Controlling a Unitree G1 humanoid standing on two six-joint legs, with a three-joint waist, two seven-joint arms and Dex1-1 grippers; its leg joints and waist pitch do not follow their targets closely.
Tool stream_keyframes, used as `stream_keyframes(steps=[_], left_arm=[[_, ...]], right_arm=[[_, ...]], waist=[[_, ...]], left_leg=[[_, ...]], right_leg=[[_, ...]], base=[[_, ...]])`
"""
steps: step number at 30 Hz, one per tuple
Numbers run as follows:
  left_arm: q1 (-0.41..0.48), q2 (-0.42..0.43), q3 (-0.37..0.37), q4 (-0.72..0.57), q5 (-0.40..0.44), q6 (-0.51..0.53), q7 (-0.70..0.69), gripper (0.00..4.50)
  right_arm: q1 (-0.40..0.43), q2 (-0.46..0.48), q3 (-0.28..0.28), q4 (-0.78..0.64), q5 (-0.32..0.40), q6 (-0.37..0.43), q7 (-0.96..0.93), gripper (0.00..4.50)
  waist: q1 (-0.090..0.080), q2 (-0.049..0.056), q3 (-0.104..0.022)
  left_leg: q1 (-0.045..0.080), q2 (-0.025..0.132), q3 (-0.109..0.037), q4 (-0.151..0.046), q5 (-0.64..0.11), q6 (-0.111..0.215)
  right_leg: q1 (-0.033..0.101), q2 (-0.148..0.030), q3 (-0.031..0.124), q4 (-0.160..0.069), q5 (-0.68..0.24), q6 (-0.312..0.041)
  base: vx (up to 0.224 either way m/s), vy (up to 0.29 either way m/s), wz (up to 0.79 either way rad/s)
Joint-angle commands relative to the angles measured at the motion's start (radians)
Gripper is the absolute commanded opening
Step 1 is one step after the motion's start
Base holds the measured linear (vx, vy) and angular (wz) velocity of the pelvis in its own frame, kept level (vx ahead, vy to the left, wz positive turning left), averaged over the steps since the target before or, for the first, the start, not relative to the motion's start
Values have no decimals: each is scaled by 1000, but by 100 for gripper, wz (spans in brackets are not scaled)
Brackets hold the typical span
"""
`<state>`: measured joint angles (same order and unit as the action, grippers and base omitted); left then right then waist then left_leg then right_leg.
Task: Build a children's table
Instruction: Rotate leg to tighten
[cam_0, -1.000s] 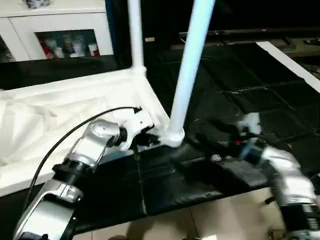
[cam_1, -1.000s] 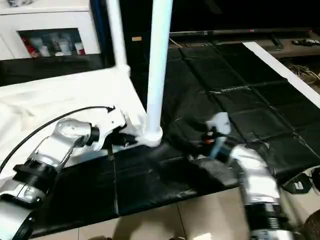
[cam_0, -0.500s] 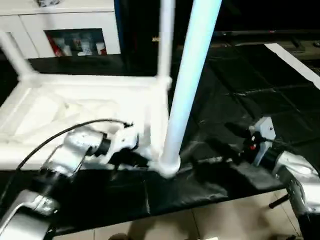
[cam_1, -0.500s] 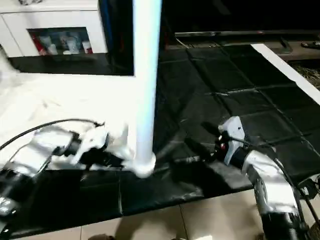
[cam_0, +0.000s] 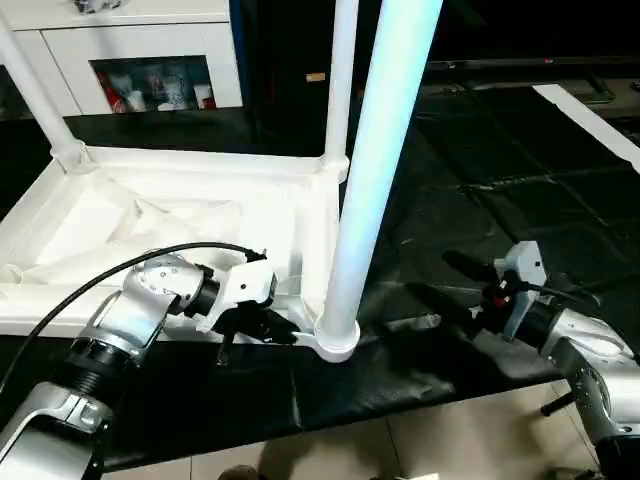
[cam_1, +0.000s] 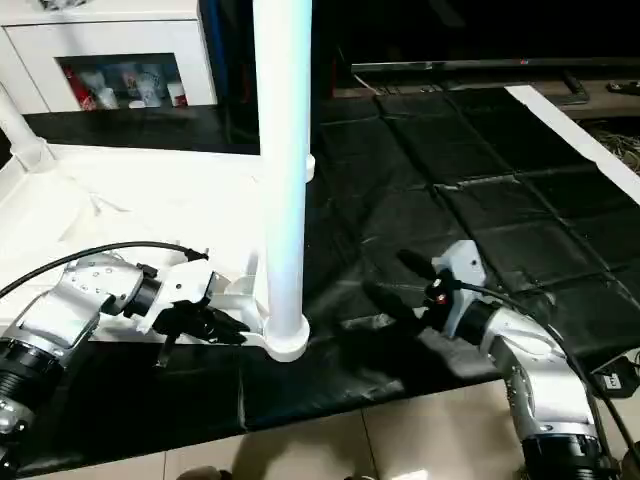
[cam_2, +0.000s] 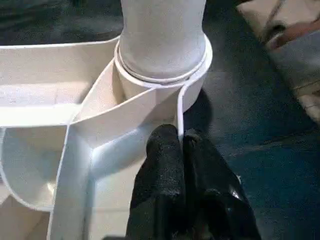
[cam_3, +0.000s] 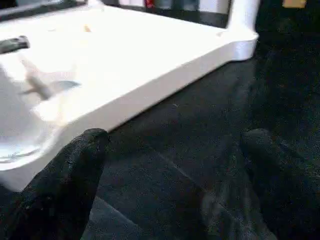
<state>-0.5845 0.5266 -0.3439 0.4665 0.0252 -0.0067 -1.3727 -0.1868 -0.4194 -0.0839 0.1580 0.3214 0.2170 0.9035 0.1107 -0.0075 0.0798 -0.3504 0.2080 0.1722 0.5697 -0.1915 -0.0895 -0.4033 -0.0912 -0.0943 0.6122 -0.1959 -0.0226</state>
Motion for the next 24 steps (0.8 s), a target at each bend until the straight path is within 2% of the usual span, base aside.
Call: stream_keyframes(steps=[1, 3, 5, 6, 7, 10, 12, 16, 18, 20, 21, 23, 24], left_arm=[[-30, -1, -4, 58, 73, 13, 98, 0], [-51, -25, 17, 78, 57, 44, 133, 0], [-70, -49, 32, 92, 43, 60, 156, 0], [-78, -55, 31, 101, 46, 50, 162, 0], [-90, -59, 25, 119, 53, 26, 165, 0], [-102, -63, 21, 142, 58, -7, 167, 0], [-104, -68, 27, 143, 48, -6, 163, 0], [-111, -85, 45, 156, 38, -1, 211, 0], [-102, -98, 66, 134, 12, 45, 214, 0], [-93, -101, 74, 108, -7, 81, 203, 0], [-76, -102, 81, 70, -28, 119, 188, 27], [-61, -101, 88, 38, -46, 141, 179, 27], [-57, -101, 91, 30, -54, 149, 176, 47]], right_arm=[[2, 0, 5, -19, 15, 11, 2, 447], [-1, 3, 9, -19, 15, 12, -3, 447], [-4, 7, 15, -16, 14, 9, -7, 447], [-5, 9, 18, -15, 14, 9, -7, 447], [-8, 13, 22, -13, 13, 9, -9, 447], [-5, 19, 28, -25, 19, 13, -5, 447], [-1, 20, 28, -38, 28, 19, 4, 447], [15, 9, 45, -93, 71, 44, 66, 447], [7, 14, 50, -90, 76, 45, 71, 447], [-9, 27, 47, -64, 62, 27, 52, 447], [-33, 45, 43, -30, 47, 6, 28, 450], [-52, 59, 50, -9, 42, -6, 23, 450], [-57, 61, 54, -7, 44, -6, 25, 450]], waist=[[-7, 1, -54], [-7, 0, -56], [-9, -2, -58], [-11, -3, -62], [-11, 0, -64], [-16, 5, -77], [-17, 6, -79], [-12, 8, -82], [-7, 6, -87], [-4, 8, -86], [-3, 7, -87], [-5, 8, -89], [-5, 8, -92]], left_leg=[[4, 22, 2, -64, -185, 52], [0, 21, -1, -65, -181, 40], [-2, 21, -2, -65, -171, 40], [-7, 20, -3, -63, -148, 44], [-7, 20, -3, -62, -139, 46], [-9, 18, -3, -51, -61, 73], [-9, 17, -2, -48, -48, 88], [-8, 21, -2, -48, -73, 99], [-4, 23, -2, -48, -93, 88], [-6, 24, -3, -49, -92, 70], [-6, 24, -3, -48, -91, 63], [-7, 22, -3, -47, -74, 59], [-9, 21, -3, -43, -53, 65]], right_leg=[[53, -55, 57, -84, -217, -192], [57, -58, 55, -87, -258, -173], [58, -58, 56, -85, -248, -172], [61, -57, 55, -81, -213, -176], [62, -56, 55, -79, -196, -180], [67, -53, 54, -59, -17, -226], [69, -51, 53, -55, 35, -248], [71, -55, 52, -56, 18, -260], [72, -58, 52, -59, -30, -255], [69, -60, 53, -57, -44, -258], [70, -62, 53, -54, -40, -259], [69, -60, 53, -52, -21, -264], [72, -59, 54, -45, 25, -275]], base=[[0, 0, 0], [0, 0, 0], [0, 0, 0], [0, 0, 0], [0, 0, 0], [0, 0, 0], [0, 0, 0], [0, 0, 0], [0, 0, 0], [0, 0, 0], [0, 0, 0], [0, 0, 0], [0, 0, 0]])
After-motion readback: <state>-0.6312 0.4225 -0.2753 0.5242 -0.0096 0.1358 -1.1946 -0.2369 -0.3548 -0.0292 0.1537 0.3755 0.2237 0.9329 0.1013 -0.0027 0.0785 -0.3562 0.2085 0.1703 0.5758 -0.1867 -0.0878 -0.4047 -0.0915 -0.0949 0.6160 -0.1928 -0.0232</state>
